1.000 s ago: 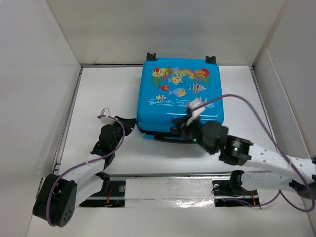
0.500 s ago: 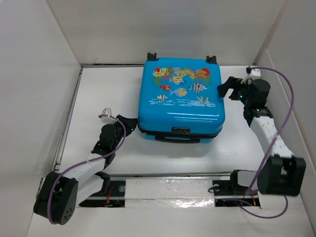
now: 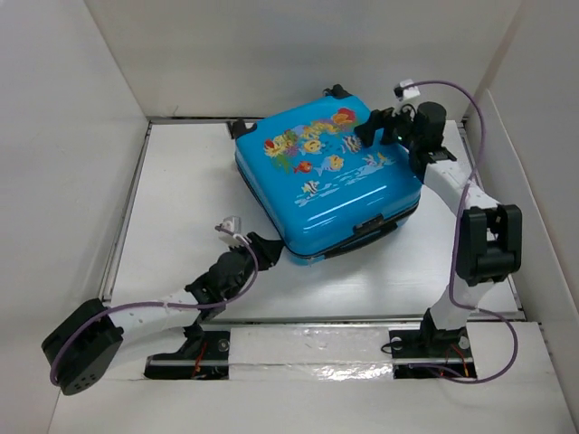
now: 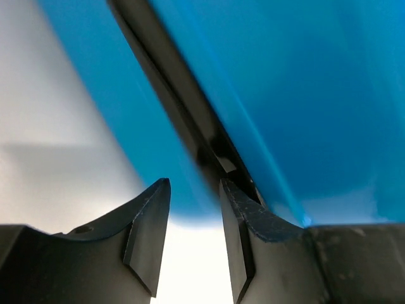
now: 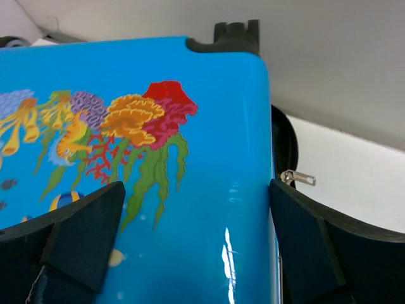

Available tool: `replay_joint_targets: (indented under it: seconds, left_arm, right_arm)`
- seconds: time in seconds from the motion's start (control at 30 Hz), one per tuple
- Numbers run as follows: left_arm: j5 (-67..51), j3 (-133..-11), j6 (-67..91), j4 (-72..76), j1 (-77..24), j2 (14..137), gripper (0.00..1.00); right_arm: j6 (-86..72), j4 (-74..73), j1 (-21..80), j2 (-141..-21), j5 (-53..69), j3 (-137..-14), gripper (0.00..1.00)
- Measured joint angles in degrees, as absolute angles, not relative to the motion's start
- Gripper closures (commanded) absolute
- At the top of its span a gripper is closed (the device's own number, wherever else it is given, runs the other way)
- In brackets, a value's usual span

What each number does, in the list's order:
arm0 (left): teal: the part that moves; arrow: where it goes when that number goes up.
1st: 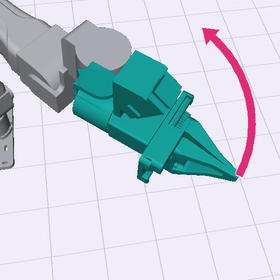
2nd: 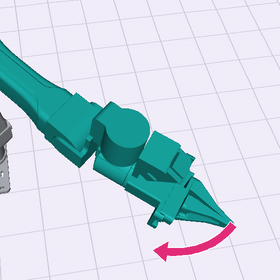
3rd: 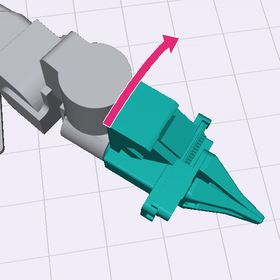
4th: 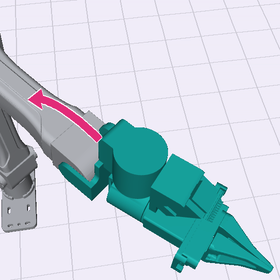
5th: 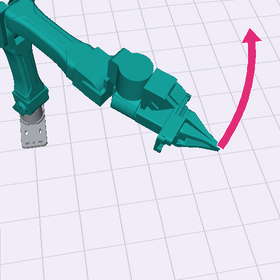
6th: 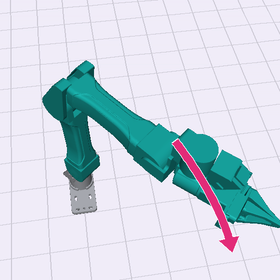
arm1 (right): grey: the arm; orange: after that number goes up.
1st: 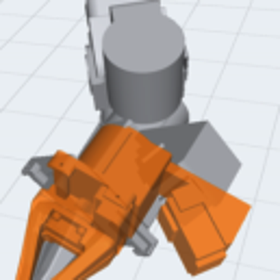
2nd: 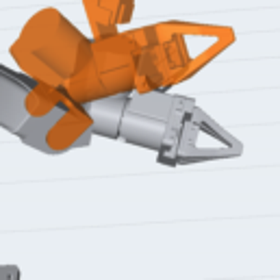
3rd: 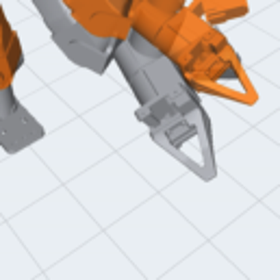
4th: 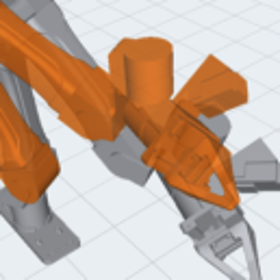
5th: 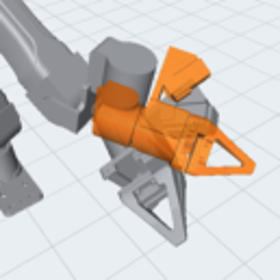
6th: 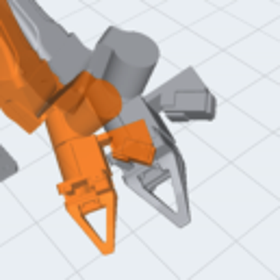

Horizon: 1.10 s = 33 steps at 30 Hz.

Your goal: Pack the luggage

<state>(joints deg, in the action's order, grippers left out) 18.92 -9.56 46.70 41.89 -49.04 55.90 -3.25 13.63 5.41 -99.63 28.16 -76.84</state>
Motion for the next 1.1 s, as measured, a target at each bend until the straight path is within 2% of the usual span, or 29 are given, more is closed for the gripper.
replay_joint_targets:
  seconds: [0.13, 0.27, 0.47, 0.67, 0.7, 0.8, 0.83, 0.87, 1.0, 1.1]
  left_arm:
    - [19.5, -9.0, 47.9, 36.7, -60.1, 54.8, 0.65]
    - [19.8, -9.1, 49.0, 36.1, -66.8, 54.8, 0.65]
    - [21.0, -10.9, 48.9, 34.0, -69.6, 55.4, 0.65]
    - [23.0, -13.8, 46.3, 29.7, -69.8, 55.0, 0.64]
    - [23.2, -14.2, 45.8, 28.8, -69.8, 54.7, 0.64]
    - [24.2, -15.4, 44.2, 26.3, -70.0, 53.8, 0.64]
    - [24.6, -15.6, 43.8, 25.9, -70.1, 53.4, 0.63]
    - [25.0, -15.9, 43.4, 25.7, -70.1, 53.0, 0.62]
    - [27.3, -17.5, 42.6, 25.3, -68.5, 50.3, 0.61]
    - [29.1, -19.8, 41.6, 25.6, -66.8, 47.5, 0.52]
  right_arm:
    - [0.8, 9.1, 10.9, -104.5, 26.8, -84.7, 0.00]
    - [2.6, 3.7, 15.7, -108.4, 27.2, -91.8, 0.00]
    - [2.6, -4.7, 20.0, -107.8, 30.2, -97.0, 0.00]
    - [1.3, -9.0, 23.9, -97.1, 32.2, -96.6, 0.01]
    - [1.5, -9.0, 24.6, -94.0, 31.2, -95.7, 0.04]
    - [3.2, -6.7, 28.5, -80.2, 25.8, -87.2, 0.55]
    - [3.6, -5.7, 30.9, -74.5, 23.6, -82.6, 0.88]
    - [3.8, -3.7, 34.1, -68.8, 21.5, -77.5, 0.98]
    - [-0.1, 9.0, 46.5, -45.2, 13.9, -49.7, 1.00]
    - [-3.6, 15.0, 53.7, -35.3, 6.5, -31.3, 1.00]
